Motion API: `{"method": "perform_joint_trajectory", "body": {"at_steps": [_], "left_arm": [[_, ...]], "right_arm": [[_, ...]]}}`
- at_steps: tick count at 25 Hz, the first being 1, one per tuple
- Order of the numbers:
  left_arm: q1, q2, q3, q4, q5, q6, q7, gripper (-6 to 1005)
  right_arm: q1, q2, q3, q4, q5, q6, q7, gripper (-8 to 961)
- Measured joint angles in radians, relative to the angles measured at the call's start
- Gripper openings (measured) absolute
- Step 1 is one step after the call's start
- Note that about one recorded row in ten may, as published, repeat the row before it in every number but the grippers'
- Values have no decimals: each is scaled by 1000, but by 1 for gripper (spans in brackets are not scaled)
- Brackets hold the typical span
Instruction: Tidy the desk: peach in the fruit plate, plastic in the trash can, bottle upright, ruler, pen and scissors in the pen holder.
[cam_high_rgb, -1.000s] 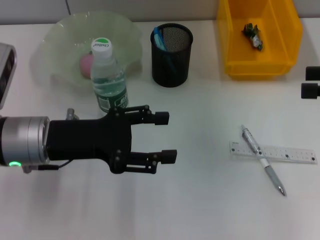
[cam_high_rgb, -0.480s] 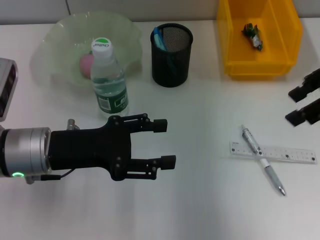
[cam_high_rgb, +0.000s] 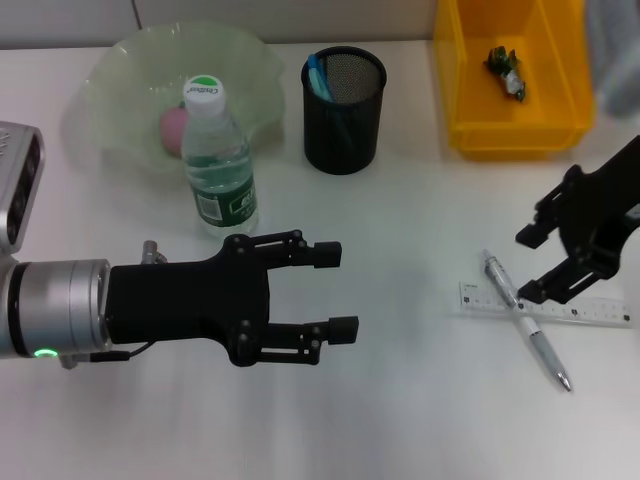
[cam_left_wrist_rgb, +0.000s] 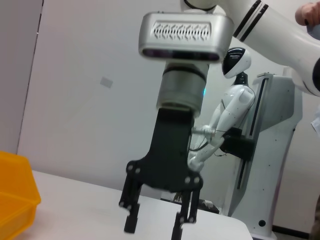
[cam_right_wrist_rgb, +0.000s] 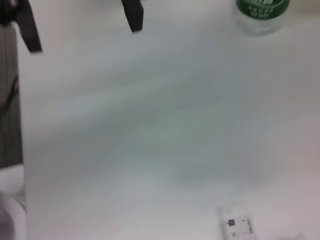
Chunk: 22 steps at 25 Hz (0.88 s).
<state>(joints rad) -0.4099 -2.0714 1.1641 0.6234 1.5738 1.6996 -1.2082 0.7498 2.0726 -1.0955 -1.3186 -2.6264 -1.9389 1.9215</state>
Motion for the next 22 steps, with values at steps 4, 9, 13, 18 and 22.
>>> {"method": "perform_joint_trajectory", "body": {"at_steps": [4,9,13,18,22], "left_arm": [[-2,-1,-2,-1,0,-4,3,800],[-6,-1,-4,-1,0,-5,3,800],[-6,-1,-6,-1,0,-6,3,800],[-8,-1,-8,-1,0,-13,3,800],[-12,-1,-8,-12,0,-16,3,800]], "right_arm": [[18,6,-41,78,-16,48,-13,650],[32,6,-108,147,-21,116,-12,650],[27,7,-174,155,-21,171,-11,650],[37,8,-206,184,-22,209,-8,651],[38,8,-242,211,-22,239,-8,644]]}}
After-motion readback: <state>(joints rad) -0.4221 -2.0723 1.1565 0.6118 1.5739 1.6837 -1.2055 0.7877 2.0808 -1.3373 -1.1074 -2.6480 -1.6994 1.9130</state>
